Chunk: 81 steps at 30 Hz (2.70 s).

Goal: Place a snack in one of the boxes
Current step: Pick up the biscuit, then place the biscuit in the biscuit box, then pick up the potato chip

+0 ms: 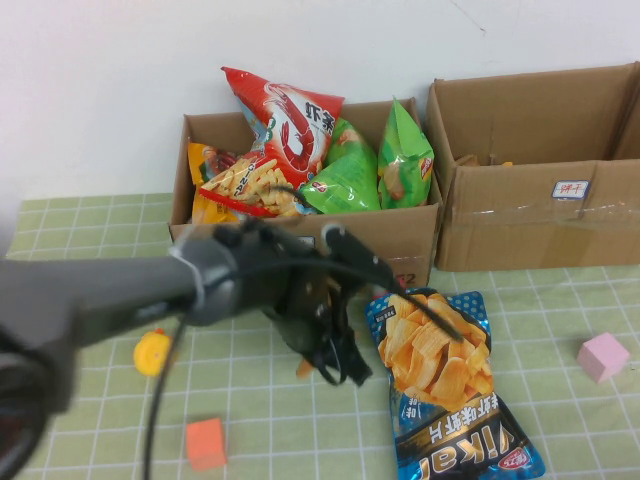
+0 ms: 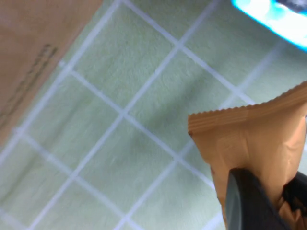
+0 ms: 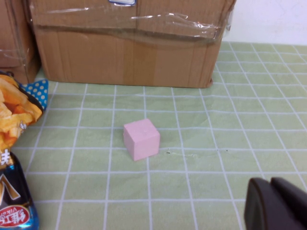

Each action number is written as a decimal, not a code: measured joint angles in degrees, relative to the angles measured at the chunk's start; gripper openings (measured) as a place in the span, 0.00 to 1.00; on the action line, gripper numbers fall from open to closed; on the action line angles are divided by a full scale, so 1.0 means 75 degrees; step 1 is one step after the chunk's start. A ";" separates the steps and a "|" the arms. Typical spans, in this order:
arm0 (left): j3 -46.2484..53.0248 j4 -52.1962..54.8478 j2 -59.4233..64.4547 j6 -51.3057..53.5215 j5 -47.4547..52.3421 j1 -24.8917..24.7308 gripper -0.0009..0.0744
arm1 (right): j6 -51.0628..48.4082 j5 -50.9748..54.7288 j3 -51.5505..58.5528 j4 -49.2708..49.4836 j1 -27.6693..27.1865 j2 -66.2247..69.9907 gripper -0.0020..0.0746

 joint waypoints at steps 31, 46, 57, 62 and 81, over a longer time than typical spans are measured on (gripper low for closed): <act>-0.5729 -0.4071 0.1595 0.1248 -0.2536 -0.0241 0.16 | 0.0000 0.0000 0.0000 0.0000 0.0000 0.0000 0.02; -0.8055 -0.4085 0.3391 0.1248 -0.1076 -0.0035 0.73 | 0.0000 0.0000 0.0000 0.0000 0.0000 0.0000 0.02; -0.8389 -0.3295 0.2078 0.2506 0.4973 0.0369 0.14 | 0.0000 0.0000 0.0000 0.0000 0.0000 0.0000 0.02; -0.7874 -0.3743 0.2036 0.2805 0.5467 0.0188 0.03 | 0.0000 0.0000 0.0000 0.0000 0.0000 0.0000 0.02; -0.4641 -0.3168 0.1355 0.2992 0.5346 -0.0586 0.01 | 0.0000 0.0000 0.0000 0.0000 0.0000 0.0000 0.02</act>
